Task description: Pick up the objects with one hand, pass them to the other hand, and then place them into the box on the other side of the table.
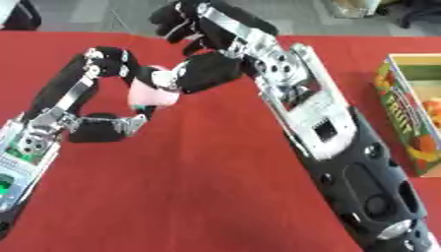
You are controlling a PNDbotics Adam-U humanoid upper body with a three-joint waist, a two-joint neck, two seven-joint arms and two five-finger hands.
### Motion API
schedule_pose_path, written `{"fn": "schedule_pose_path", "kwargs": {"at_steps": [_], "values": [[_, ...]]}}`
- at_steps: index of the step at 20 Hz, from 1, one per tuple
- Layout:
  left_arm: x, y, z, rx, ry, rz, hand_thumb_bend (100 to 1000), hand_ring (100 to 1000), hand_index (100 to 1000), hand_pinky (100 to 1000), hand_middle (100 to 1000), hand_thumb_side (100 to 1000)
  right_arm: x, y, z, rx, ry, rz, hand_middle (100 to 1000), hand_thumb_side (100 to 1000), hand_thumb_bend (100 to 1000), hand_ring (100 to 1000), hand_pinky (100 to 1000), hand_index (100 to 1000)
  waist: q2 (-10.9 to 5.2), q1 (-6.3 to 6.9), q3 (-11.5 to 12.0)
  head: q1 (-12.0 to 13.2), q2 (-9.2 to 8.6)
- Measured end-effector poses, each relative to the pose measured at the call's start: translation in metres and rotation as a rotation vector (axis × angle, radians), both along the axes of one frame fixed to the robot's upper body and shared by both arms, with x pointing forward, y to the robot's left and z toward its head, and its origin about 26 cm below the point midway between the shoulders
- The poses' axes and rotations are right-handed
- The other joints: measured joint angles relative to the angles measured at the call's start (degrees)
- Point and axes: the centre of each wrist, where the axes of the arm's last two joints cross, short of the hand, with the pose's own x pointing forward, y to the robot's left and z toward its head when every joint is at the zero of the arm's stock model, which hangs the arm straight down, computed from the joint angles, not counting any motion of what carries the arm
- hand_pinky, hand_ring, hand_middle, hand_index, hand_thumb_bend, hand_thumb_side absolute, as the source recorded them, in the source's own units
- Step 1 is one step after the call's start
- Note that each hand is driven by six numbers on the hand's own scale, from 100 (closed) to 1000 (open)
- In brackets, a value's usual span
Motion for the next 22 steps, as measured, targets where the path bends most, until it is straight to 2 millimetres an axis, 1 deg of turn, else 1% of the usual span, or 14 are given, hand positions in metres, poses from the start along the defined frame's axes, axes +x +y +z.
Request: {"fn": "schedule_pose_path", "kwargs": {"at_steps": [4, 9, 10, 11, 12, 22], "values": [[-0.001, 0.000, 0.000, 0.006, -0.014, 0.004, 217, 540, 443, 688, 500, 100, 0.003, 0.000, -0.005, -0.039, 0.001, 0.004, 759, 167, 460, 834, 780, 834, 0.00, 0.00, 0.02, 0.01, 1.36], [-0.002, 0.001, -0.002, 0.012, -0.025, 0.009, 221, 541, 442, 688, 500, 100, 0.007, 0.000, -0.008, -0.070, -0.007, 0.000, 761, 161, 451, 835, 781, 835, 0.00, 0.00, 0.00, 0.06, 2.41], [-0.002, 0.001, -0.002, 0.012, -0.028, 0.010, 223, 541, 442, 688, 500, 100, 0.007, 0.001, -0.009, -0.076, -0.007, 0.000, 761, 162, 449, 835, 781, 836, 0.00, 0.00, -0.02, 0.07, 2.44], [-0.003, 0.001, -0.003, 0.013, -0.031, 0.011, 223, 541, 441, 688, 500, 100, 0.008, 0.001, -0.010, -0.081, -0.007, 0.001, 761, 144, 438, 835, 781, 835, 0.00, 0.00, -0.03, 0.08, 2.45], [-0.003, 0.001, -0.003, 0.013, -0.034, 0.011, 226, 542, 441, 688, 500, 100, 0.008, 0.000, -0.011, -0.085, -0.006, -0.001, 761, 163, 449, 835, 781, 835, 0.00, 0.00, -0.04, 0.09, 2.46], [-0.006, 0.001, -0.004, 0.026, -0.073, 0.020, 236, 546, 440, 687, 501, 100, 0.012, 0.001, -0.016, -0.129, 0.004, 0.011, 757, 167, 436, 834, 776, 828, 0.00, 0.00, -0.11, 0.29, 2.47]]}}
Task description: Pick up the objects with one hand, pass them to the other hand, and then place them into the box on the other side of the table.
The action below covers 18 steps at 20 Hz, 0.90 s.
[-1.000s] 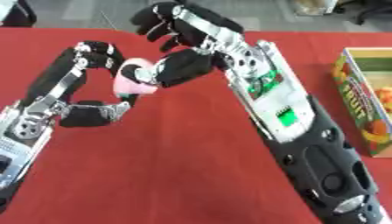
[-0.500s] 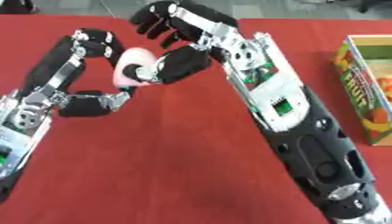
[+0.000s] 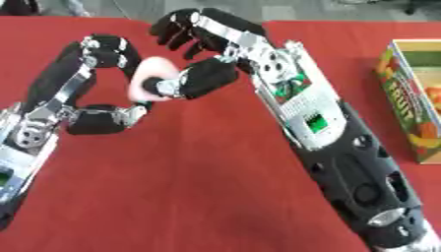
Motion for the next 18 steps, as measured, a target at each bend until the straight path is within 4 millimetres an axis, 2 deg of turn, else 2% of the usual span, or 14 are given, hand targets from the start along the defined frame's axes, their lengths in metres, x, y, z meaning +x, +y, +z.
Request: {"fn": "schedule_pose_path", "kwargs": {"at_steps": [5, 10, 18], "values": [[0.0000, 0.0001, -0.0002, 0.013, -0.021, 0.010, 245, 549, 439, 688, 503, 100, 0.0027, -0.0003, -0.0019, -0.031, 0.035, 0.011, 711, 150, 427, 833, 770, 788, 0.00, 0.00, -0.07, 0.05, -0.01], [0.0000, 0.0001, -0.0002, 0.034, -0.055, 0.020, 256, 554, 438, 688, 504, 100, 0.0036, 0.0001, -0.0032, -0.050, 0.080, 0.030, 605, 100, 408, 805, 751, 717, 0.00, 0.00, -0.11, 0.06, -0.01], [0.0000, -0.0001, -0.0003, 0.050, -0.093, 0.027, 258, 553, 440, 687, 504, 100, 0.0035, 0.0007, -0.0036, -0.068, 0.124, 0.040, 515, 100, 380, 763, 744, 638, 0.00, 0.00, -0.14, 0.18, -0.01]]}}
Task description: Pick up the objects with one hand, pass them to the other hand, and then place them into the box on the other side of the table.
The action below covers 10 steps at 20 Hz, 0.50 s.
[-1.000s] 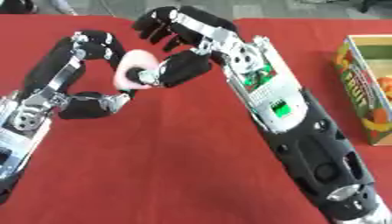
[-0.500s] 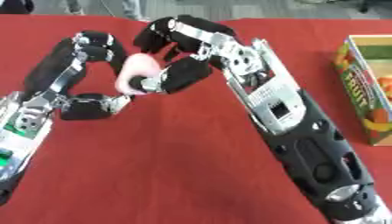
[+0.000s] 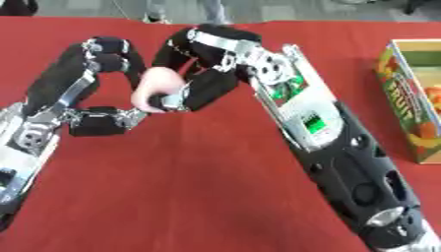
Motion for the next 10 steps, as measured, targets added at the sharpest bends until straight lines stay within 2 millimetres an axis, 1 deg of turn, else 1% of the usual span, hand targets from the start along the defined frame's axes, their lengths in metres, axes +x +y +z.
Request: {"fn": "schedule_pose_path", "kwargs": {"at_steps": [3, 4, 5, 6, 8, 10], "values": [[-0.0002, -0.0007, -0.0004, 0.004, -0.007, 0.002, 263, 553, 440, 685, 503, 100, 0.0000, 0.0000, 0.0000, 0.007, 0.009, 0.009, 472, 100, 363, 749, 744, 590, 0.00, 0.00, 0.00, 0.13, 0.00], [-0.0002, -0.0009, -0.0005, 0.006, -0.010, 0.004, 263, 553, 440, 685, 503, 100, 0.0000, -0.0001, 0.0000, 0.011, 0.012, 0.012, 472, 100, 363, 749, 744, 590, 0.00, 0.00, 0.00, 0.15, 0.00], [-0.0003, -0.0011, -0.0005, 0.007, -0.014, 0.006, 266, 553, 439, 685, 502, 100, 0.0001, -0.0001, 0.0000, 0.015, 0.014, 0.013, 446, 100, 355, 737, 736, 557, 0.00, 0.00, 0.00, 0.19, 0.00], [-0.0003, -0.0013, -0.0005, 0.007, -0.019, 0.009, 267, 554, 440, 685, 502, 100, 0.0001, -0.0001, 0.0001, 0.021, 0.016, 0.013, 437, 100, 348, 733, 735, 546, 0.00, 0.00, 0.00, 0.24, 0.00], [-0.0003, -0.0019, -0.0004, 0.007, -0.029, 0.014, 266, 553, 441, 684, 501, 100, 0.0001, -0.0002, 0.0001, 0.038, 0.019, 0.006, 400, 100, 311, 709, 725, 504, 0.00, 0.00, -0.04, 0.31, 0.00], [-0.0005, -0.0037, -0.0007, 0.002, -0.038, 0.019, 266, 553, 442, 684, 501, 100, 0.0001, -0.0002, 0.0001, 0.056, 0.023, -0.001, 383, 100, 289, 696, 721, 487, 0.00, 0.00, -0.12, 0.31, 0.00]]}}
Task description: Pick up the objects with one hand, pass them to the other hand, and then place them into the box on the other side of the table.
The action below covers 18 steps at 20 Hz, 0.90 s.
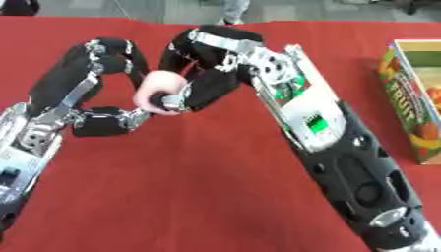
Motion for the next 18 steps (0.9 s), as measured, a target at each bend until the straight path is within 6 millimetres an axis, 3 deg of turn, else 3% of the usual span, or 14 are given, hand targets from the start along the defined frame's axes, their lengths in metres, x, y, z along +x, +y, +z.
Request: {"fn": "schedule_pose_path", "kwargs": {"at_steps": [11, 18], "values": [[0.0021, -0.0021, -0.0010, -0.025, -0.027, 0.039, 244, 554, 478, 686, 507, 100, -0.0003, 0.0004, -0.0003, 0.031, 0.033, 0.009, 324, 100, 353, 614, 685, 429, 0.00, 0.00, -0.03, 0.00, 0.00], [0.0023, -0.0021, -0.0013, -0.064, -0.034, 0.063, 333, 556, 538, 687, 512, 100, -0.0005, -0.0002, -0.0012, 0.033, 0.045, 0.015, 316, 100, 346, 596, 673, 421, 0.00, 0.00, -0.03, -0.01, -0.01]]}}
